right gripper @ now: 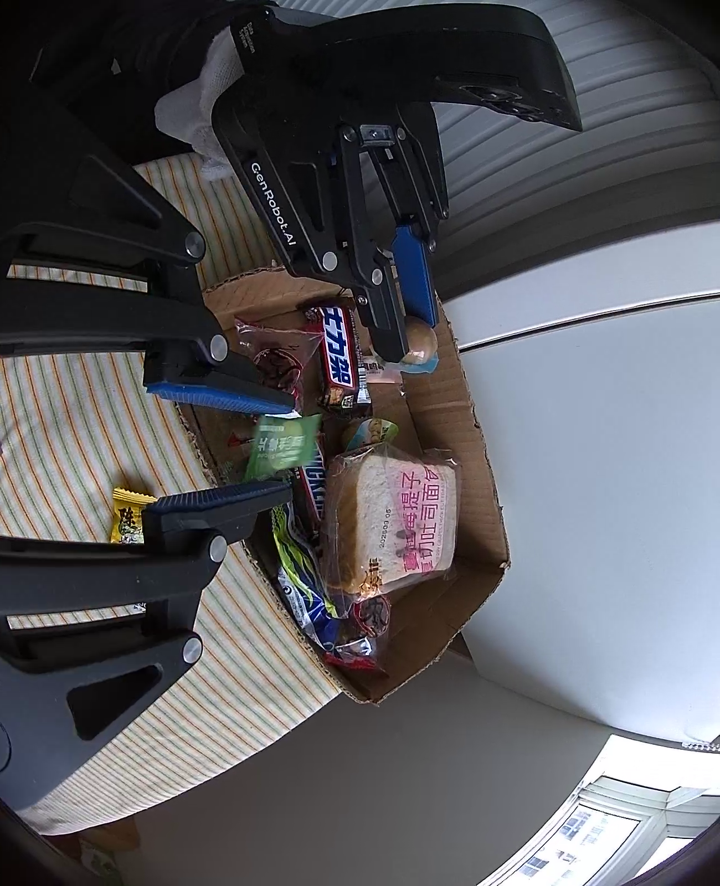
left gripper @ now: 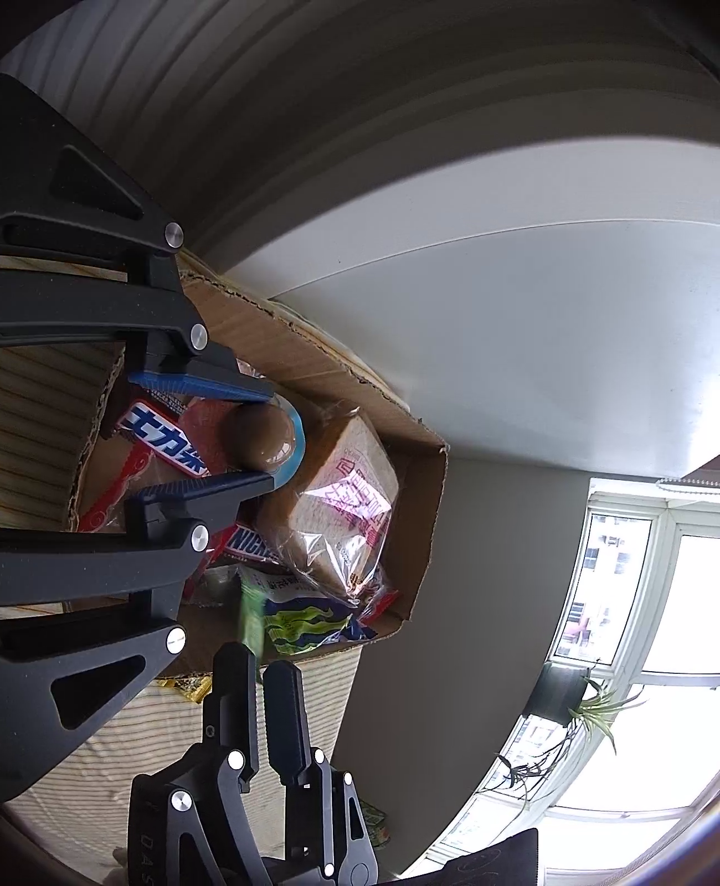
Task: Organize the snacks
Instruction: 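Carry the egg chocolate and green packet into the box, open both grippers, then withdraw both grippers from the box toward the remaining candies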
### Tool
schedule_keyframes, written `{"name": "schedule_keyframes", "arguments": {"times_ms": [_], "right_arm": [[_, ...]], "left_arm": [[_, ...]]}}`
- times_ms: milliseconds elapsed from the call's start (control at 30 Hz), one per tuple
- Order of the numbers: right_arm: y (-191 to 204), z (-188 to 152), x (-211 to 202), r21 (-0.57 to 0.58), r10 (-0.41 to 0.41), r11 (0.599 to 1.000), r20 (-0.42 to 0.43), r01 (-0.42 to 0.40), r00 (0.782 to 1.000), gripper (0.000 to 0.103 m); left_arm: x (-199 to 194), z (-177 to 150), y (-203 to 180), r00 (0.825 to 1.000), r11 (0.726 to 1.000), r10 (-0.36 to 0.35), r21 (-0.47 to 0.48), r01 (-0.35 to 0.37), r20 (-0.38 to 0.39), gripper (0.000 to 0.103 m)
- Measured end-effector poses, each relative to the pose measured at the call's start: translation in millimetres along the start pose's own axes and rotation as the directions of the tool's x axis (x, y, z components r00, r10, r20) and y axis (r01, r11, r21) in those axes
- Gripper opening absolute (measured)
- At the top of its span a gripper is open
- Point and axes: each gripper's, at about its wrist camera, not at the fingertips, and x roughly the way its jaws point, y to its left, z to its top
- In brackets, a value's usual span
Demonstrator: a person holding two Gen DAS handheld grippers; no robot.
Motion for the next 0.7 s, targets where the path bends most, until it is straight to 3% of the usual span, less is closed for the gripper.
{"name": "schedule_keyframes", "arguments": {"times_ms": [133,233,267,300,700], "right_arm": [[-3,-1,-1,0.016,0.000,1.000,-0.001,0.000,1.000,0.028],[-5,-3,-5,0.024,-0.002,1.000,0.002,0.002,1.000,0.033],[-6,-4,-6,0.026,-0.009,1.000,0.008,0.008,1.000,0.042],[-7,-5,-8,0.027,-0.014,1.000,0.015,0.013,1.000,0.047],[-25,-20,-29,0.070,-0.059,0.996,0.020,0.058,0.998,0.047]], "left_arm": [[0,0,-1,1.000,1.000,0.007,0.007,-0.007,0.002,0.025],[-1,0,-3,1.000,1.000,0.020,0.010,-0.020,0.009,0.046],[-2,0,-3,1.000,1.000,0.019,0.012,-0.019,0.015,0.052],[-3,1,-4,1.000,1.000,0.013,0.014,-0.014,0.017,0.052],[-8,3,-20,0.999,0.999,-0.010,0.037,0.009,0.036,0.052]]}}
